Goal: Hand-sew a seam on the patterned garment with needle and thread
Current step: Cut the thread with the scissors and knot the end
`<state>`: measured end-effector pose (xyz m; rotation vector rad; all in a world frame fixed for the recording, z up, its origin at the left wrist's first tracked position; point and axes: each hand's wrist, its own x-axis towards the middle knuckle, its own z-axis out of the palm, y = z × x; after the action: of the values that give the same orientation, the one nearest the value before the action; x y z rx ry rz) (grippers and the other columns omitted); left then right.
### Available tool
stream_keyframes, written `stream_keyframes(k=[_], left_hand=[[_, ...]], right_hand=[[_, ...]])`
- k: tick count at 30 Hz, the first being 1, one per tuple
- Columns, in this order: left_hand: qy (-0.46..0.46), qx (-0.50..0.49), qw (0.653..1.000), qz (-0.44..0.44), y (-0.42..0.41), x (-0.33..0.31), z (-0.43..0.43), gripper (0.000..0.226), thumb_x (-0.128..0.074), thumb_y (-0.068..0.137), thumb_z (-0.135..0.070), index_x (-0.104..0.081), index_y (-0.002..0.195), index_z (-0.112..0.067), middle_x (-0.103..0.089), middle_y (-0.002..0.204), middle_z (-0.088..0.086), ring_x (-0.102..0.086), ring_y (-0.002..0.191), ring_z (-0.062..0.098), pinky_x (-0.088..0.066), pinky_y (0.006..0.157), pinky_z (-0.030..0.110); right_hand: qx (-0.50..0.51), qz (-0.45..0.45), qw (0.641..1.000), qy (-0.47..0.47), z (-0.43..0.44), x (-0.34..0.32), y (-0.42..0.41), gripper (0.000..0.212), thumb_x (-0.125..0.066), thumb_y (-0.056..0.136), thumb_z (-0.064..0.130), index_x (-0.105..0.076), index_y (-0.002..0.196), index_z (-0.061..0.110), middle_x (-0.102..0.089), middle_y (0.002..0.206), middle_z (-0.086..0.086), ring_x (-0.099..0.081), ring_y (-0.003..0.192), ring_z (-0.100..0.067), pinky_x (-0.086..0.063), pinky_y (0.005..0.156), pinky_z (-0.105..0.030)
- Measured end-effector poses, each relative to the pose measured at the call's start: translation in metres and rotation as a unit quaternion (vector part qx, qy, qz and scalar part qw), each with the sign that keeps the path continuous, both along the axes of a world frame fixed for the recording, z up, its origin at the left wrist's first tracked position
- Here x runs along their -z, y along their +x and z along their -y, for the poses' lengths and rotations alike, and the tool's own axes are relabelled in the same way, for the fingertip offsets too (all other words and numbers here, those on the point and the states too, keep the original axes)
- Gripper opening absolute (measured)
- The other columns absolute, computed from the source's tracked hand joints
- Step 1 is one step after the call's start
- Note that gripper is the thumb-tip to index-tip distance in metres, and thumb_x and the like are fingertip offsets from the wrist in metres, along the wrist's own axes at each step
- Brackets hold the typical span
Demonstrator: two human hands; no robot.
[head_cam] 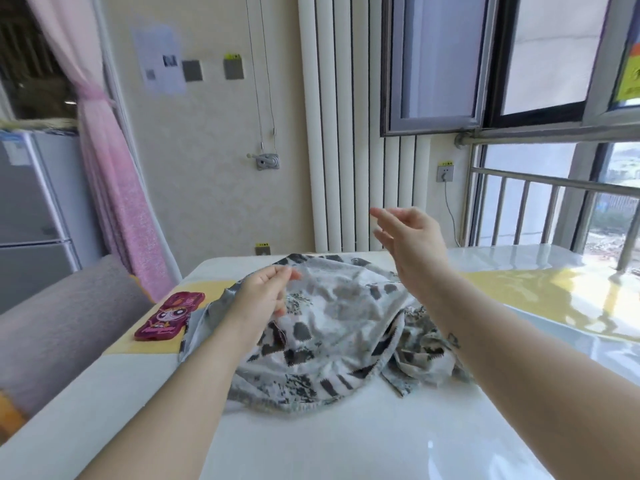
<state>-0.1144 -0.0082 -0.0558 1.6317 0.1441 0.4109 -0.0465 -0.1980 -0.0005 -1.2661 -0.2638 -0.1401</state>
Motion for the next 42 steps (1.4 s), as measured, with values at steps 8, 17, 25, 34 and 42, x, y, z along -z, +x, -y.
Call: stream_keyframes(k=[8,17,25,34,42], left_hand=[[-0.104,-0.033,0.993,0.038,-0.035,-0.044,-0.027,0.023,-0.045,0.101,-0.021,-0.06,0.087,-0.011,-0.029,0.046,-0.01,-0.024,0.04,0.005,-0.03,0.052,0.021],[-0.158,-0.007,0.987,0.037,-0.051,-0.039,-0.037,0.017,-0.05,0.098,-0.023,-0.059,0.088,-0.013,-0.028,0.045,-0.011,-0.025,0.037,0.002,-0.032,0.047,0.016],[-0.093,-0.001,0.995,-0.027,-0.04,-0.004,-0.042,0.018,-0.049,0.099,-0.022,-0.061,0.091,-0.01,-0.027,0.046,-0.01,-0.025,0.039,0.004,-0.032,0.049,0.019],[-0.008,0.093,0.993,-0.072,-0.037,0.008,-0.023,0.02,-0.049,0.098,-0.022,-0.061,0.096,-0.006,-0.024,0.055,-0.005,-0.026,0.045,0.008,-0.034,0.054,0.022],[0.003,0.162,0.986,-0.047,-0.04,-0.007,-0.008,0.022,-0.055,0.086,-0.037,-0.061,0.081,-0.016,-0.027,0.061,-0.004,-0.025,0.048,0.006,-0.033,0.051,0.017]], right_hand=[[0.143,0.235,0.842,-0.465,-0.007,0.041,0.0,0.013,-0.046,0.097,0.009,-0.056,0.088,0.009,-0.063,0.101,-0.011,-0.052,0.111,-0.031,-0.033,0.07,-0.026],[0.205,0.134,0.862,-0.444,0.008,0.055,0.015,0.016,-0.044,0.09,-0.001,-0.055,0.086,0.01,-0.06,0.084,-0.008,-0.058,0.085,-0.03,-0.045,0.069,-0.034],[-0.071,-0.157,0.971,0.167,0.003,0.009,0.0,0.011,-0.047,0.096,0.0,-0.052,0.106,-0.002,-0.06,0.096,-0.007,-0.06,0.096,-0.02,-0.048,0.097,-0.046],[-0.318,0.037,0.937,-0.141,-0.015,-0.007,-0.04,0.006,-0.056,0.089,0.011,-0.056,0.083,0.008,-0.064,0.082,-0.002,-0.059,0.092,-0.019,-0.046,0.098,-0.038],[-0.343,0.112,0.875,-0.323,-0.033,0.019,-0.043,0.007,-0.062,0.089,0.013,-0.06,0.083,0.011,-0.07,0.088,-0.003,-0.066,0.084,-0.012,-0.05,0.088,-0.03]])
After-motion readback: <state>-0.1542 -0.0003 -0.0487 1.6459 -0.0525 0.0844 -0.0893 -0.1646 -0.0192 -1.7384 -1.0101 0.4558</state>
